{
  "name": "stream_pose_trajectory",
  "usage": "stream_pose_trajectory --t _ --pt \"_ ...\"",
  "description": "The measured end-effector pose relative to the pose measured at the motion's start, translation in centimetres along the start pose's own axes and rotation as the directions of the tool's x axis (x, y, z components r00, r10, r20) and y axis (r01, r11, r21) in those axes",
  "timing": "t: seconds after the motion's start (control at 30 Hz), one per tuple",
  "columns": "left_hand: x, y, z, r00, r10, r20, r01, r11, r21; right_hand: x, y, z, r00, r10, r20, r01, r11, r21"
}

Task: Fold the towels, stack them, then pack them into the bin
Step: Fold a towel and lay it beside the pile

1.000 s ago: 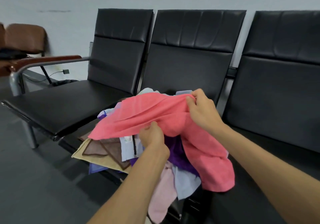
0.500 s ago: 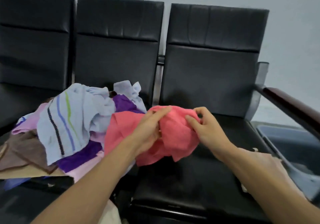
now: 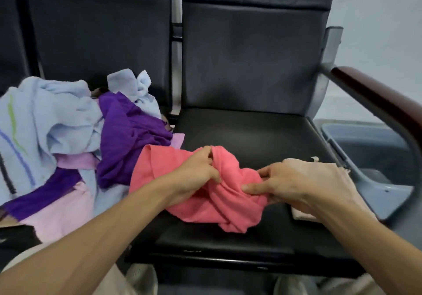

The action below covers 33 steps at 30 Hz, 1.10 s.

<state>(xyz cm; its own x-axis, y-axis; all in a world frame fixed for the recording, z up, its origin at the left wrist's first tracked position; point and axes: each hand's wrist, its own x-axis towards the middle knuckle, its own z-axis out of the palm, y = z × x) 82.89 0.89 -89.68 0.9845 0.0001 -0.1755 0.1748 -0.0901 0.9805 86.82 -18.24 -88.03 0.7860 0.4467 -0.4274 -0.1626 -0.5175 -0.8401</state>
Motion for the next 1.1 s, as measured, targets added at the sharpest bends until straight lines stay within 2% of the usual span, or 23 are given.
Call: stream_pose_trajectory --t 0.1,0.13,0.2,0.27,0.33,0.43,0.5,0.53,0.57,0.6,0.67,0.7,0.73,0.8,0.87,0.93,0.97,1.03,1.1 --pt "0.4 0.1 0.1 0.997 -0.071 -0.021 0.067 0.983 -0.171 0.9 0.1 -0.1 0.996 0.047 0.078 -0.031 0.978 -0.205" --pt "0.5 0.1 0.1 0.997 -0.074 -0.011 0.071 0.981 -0.182 1.1 0.5 -0.2 0.995 0.045 0.087 -0.021 0.964 -0.266" --pt "0.5 0.0 0.2 0.998 -0.057 0.01 0.058 0.993 -0.099 0.9 1.0 -0.2 0.996 0.016 0.088 0.01 0.96 -0.281" --pt "0.7 -0.1 0.1 0.999 -0.036 -0.013 0.037 0.996 0.082 1.0 0.9 -0.4 0.998 -0.03 0.06 0.04 0.983 -0.18" --pt "0.9 -0.2 0.0 0.998 -0.008 -0.06 0.02 0.98 0.198 1.2 0.9 -0.3 1.0 -0.012 0.017 0.012 1.0 0.027" --pt "1.2 0.0 0.0 0.998 0.02 -0.063 -0.009 0.985 0.175 1.1 0.9 0.2 0.998 0.041 0.039 -0.048 0.978 0.205" --pt "1.1 0.3 0.1 0.998 0.061 -0.021 -0.056 0.979 0.198 1.2 1.1 0.2 1.0 -0.002 0.006 0.0 0.967 0.253" --pt "0.9 0.4 0.1 0.993 0.115 0.004 -0.111 0.955 0.276 1.2 1.1 -0.1 0.999 -0.033 -0.008 0.034 0.958 0.284" --pt "0.8 0.5 -0.1 0.982 0.187 0.038 -0.185 0.893 0.41 1.1 0.9 -0.5 0.998 -0.063 -0.017 0.065 0.946 0.318" --pt "0.7 0.7 -0.2 0.964 0.254 0.079 -0.254 0.785 0.566 0.9 0.6 -1.0 0.995 -0.093 -0.022 0.095 0.931 0.354" --pt "0.5 1.0 -0.5 0.934 0.332 0.132 -0.297 0.517 0.803 0.8 0.1 -2.0 0.986 -0.143 -0.081 0.163 0.901 0.402" --pt "0.6 1.1 -0.7 0.926 0.358 0.119 -0.28 0.443 0.852 0.7 -0.2 -2.6 0.976 -0.156 -0.152 0.206 0.892 0.402" --pt "0.8 1.3 -0.8 0.914 0.396 0.091 -0.271 0.427 0.863 0.6 -0.6 -3.0 0.956 -0.173 -0.239 0.259 0.88 0.399" --pt "1.3 2.2 -1.0 0.846 0.534 0.018 -0.327 0.491 0.807 0.5 -1.6 -3.9 0.898 -0.234 -0.372 0.391 0.813 0.431" --pt "1.5 3.5 -1.1 0.813 0.574 -0.095 -0.364 0.629 0.687 0.1 -2.6 -4.7 0.84 -0.315 -0.442 0.523 0.686 0.506" --pt "1.5 4.6 -1.0 0.839 0.5 -0.216 -0.384 0.824 0.417 -0.6 -3.3 -5.6 0.79 -0.393 -0.471 0.612 0.554 0.564" --pt "1.5 5.0 -1.0 0.86 0.443 -0.254 -0.387 0.89 0.243 -0.8 -3.6 -5.9 0.782 -0.412 -0.468 0.624 0.513 0.59" --pt "1.5 5.4 -0.7 0.904 0.334 -0.265 -0.36 0.931 -0.054 -0.9 -3.7 -6.3 0.789 -0.398 -0.468 0.611 0.431 0.664" --pt "1.5 5.5 -0.5 0.946 0.228 -0.229 -0.281 0.929 -0.239 -0.6 -3.6 -6.6 0.814 -0.286 -0.506 0.579 0.319 0.75"
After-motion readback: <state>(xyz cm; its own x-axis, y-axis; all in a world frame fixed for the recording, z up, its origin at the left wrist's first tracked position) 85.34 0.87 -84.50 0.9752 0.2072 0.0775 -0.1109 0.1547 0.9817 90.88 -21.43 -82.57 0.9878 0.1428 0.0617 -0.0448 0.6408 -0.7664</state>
